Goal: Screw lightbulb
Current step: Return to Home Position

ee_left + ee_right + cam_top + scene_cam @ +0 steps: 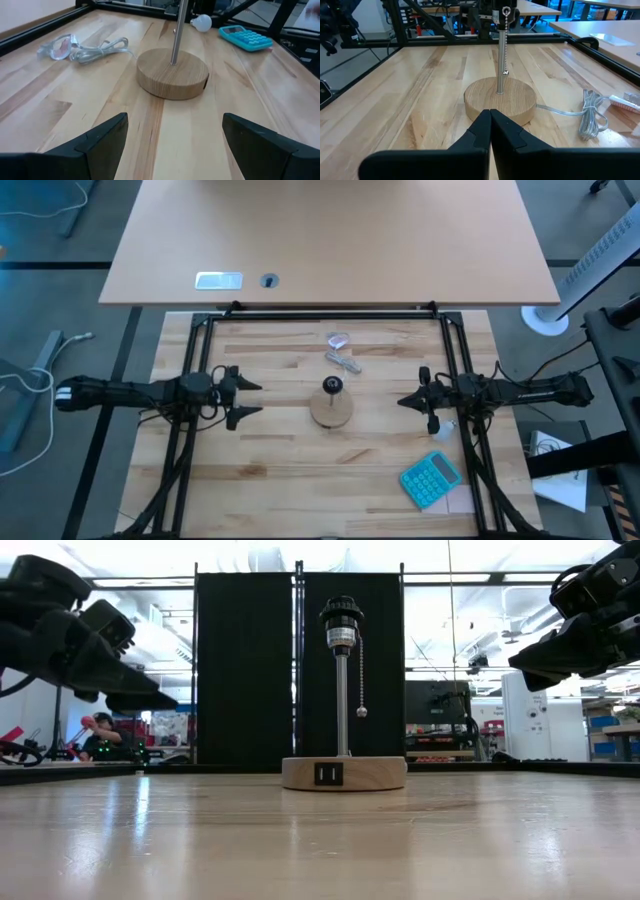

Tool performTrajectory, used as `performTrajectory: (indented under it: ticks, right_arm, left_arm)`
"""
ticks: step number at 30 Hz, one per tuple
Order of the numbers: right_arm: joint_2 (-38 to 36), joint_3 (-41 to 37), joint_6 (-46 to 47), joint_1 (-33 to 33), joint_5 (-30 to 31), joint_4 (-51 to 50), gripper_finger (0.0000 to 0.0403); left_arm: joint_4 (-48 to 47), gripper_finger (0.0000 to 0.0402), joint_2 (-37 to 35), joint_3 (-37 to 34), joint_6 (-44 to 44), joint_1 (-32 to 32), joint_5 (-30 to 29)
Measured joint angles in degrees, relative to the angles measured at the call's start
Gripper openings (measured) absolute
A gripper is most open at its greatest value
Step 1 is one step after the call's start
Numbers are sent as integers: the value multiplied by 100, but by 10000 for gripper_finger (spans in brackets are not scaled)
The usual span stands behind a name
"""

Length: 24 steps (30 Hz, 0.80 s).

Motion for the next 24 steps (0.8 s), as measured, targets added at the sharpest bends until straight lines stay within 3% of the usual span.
performTrajectory:
  ticks: [24]
  right_arm:
    - [0, 0, 1, 0, 0, 0, 3]
  left_arm:
    - [0, 316, 307, 2, 1, 0, 0]
